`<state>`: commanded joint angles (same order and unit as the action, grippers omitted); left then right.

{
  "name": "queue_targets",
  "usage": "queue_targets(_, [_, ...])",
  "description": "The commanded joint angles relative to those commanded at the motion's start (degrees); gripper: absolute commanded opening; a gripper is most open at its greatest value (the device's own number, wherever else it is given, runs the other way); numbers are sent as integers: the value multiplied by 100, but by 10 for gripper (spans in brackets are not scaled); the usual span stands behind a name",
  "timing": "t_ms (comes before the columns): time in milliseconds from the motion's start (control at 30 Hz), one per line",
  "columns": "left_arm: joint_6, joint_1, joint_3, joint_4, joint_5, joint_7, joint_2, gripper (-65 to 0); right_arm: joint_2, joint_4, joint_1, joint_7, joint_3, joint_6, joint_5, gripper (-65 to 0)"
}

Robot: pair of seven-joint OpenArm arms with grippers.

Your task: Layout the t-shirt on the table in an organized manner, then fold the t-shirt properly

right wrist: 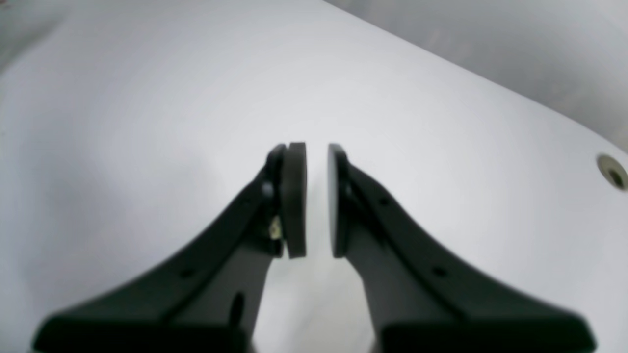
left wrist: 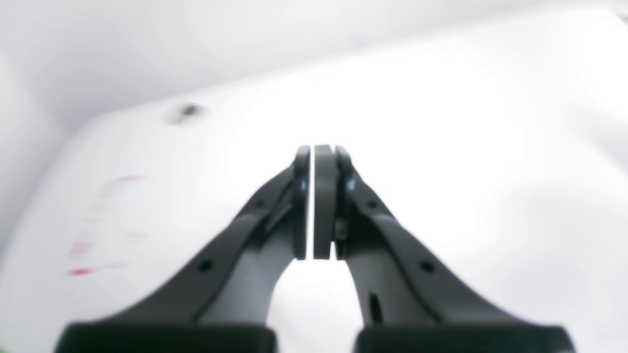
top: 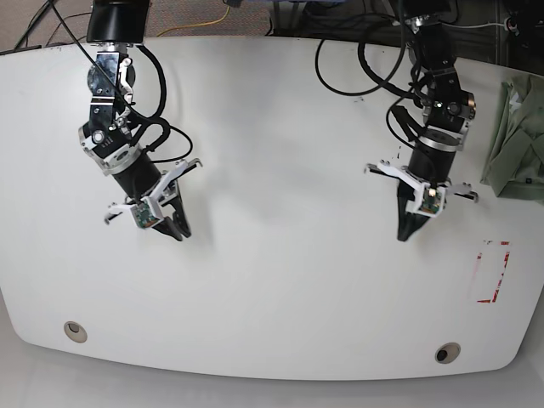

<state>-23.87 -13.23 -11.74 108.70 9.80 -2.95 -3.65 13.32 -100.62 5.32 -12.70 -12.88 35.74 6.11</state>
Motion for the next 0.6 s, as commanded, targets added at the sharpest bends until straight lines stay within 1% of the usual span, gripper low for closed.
queue_targets(67, [0, -176, 44, 88, 0, 35, 0, -650, -18, -97, 176, -88, -62, 9, 0, -585])
queue_targets(200, [0, -879, 70, 343, -18, 26, 0, -650, -9, -536, 967, -360, -202, 44, 9, -585])
queue_targets(467, [0, -2136, 53, 695, -35, 62, -9, -650, -18, -1213, 2295, -396, -369, 44, 18, -585])
queue_targets(500, [0, -2277, 53, 703, -35, 70, -9, -650, -18, -1275, 2444, -396, -422, 44, 62, -585])
queue_targets(600, [0, -2778, 35, 703, -35, 211, 0, -650, 9, -1363, 2936, -404, -633, 44, 484, -585])
